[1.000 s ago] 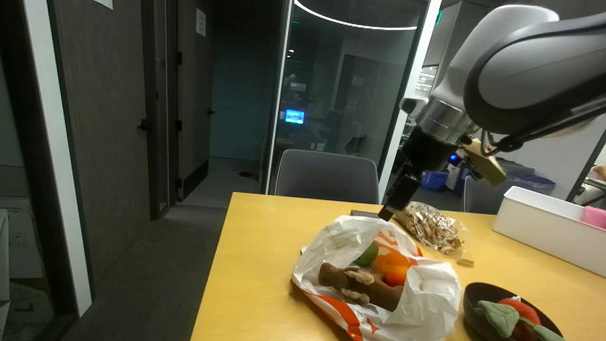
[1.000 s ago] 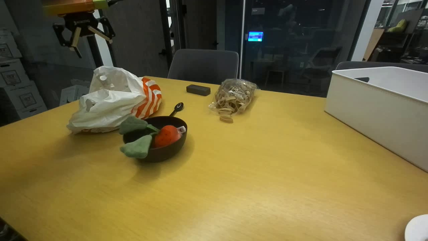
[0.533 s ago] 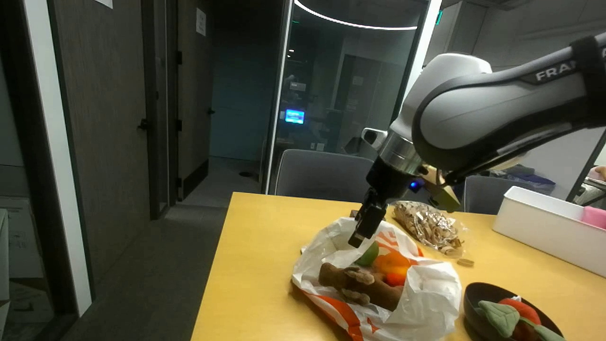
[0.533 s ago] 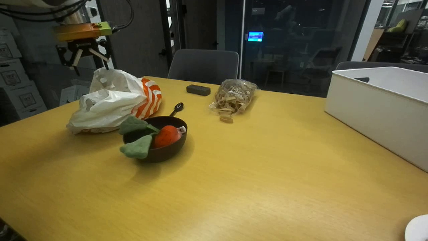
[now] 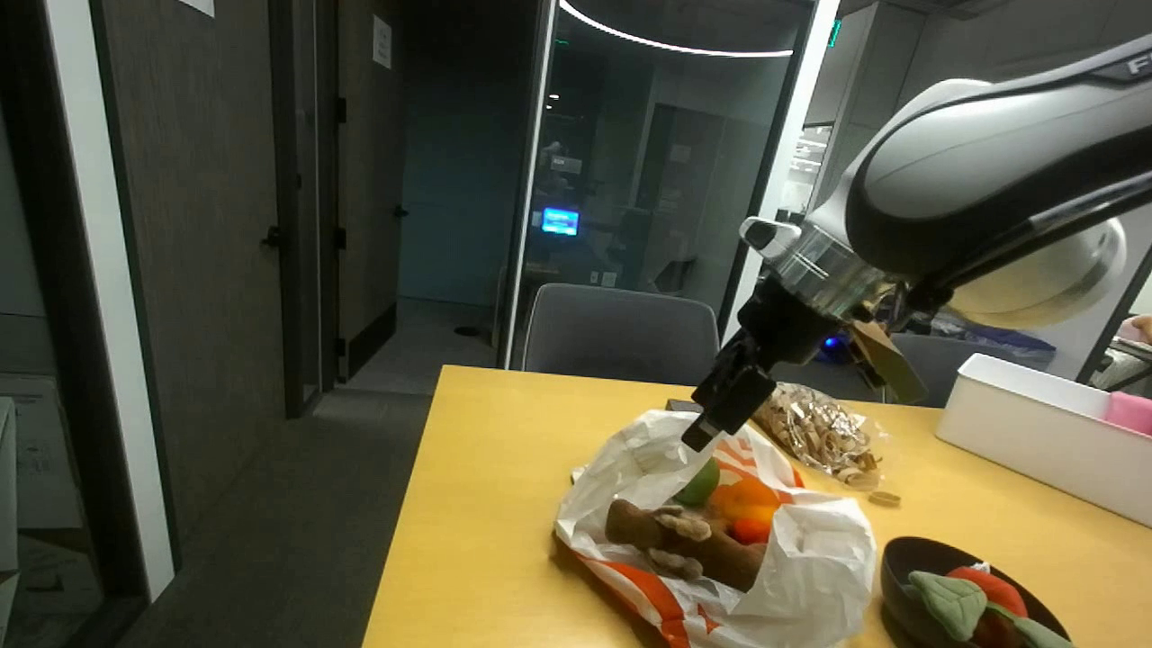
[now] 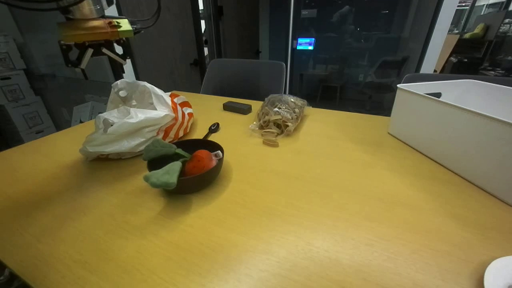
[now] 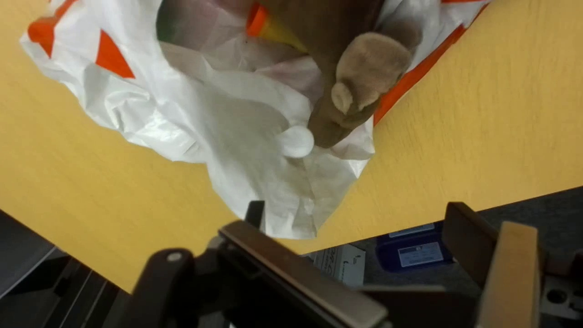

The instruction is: Put the plush toy onto the pan

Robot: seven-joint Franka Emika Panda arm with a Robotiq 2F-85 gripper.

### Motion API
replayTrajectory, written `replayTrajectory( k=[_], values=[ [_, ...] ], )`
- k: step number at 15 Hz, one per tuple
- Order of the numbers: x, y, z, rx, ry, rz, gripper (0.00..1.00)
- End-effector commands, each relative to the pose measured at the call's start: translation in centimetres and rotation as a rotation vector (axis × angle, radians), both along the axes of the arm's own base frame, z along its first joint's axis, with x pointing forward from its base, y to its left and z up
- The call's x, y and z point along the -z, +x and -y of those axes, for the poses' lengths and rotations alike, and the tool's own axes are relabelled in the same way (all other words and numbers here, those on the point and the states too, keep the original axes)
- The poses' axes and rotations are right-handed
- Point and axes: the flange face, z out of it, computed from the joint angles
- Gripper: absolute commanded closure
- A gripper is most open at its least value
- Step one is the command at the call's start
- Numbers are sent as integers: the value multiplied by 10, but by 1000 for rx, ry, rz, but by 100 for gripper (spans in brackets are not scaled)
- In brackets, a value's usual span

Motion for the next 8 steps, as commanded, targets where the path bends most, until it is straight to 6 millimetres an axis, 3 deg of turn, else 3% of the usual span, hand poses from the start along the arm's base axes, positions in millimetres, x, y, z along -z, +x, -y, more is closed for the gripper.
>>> replayTrajectory(
  k=[1,6,8],
  values=[
    [8,-19,6,-69,-45,-45,0],
    [20,-15,5,-62,-76,-47,0],
    [33,-5,-2,-43,-80,-82,0]
  ],
)
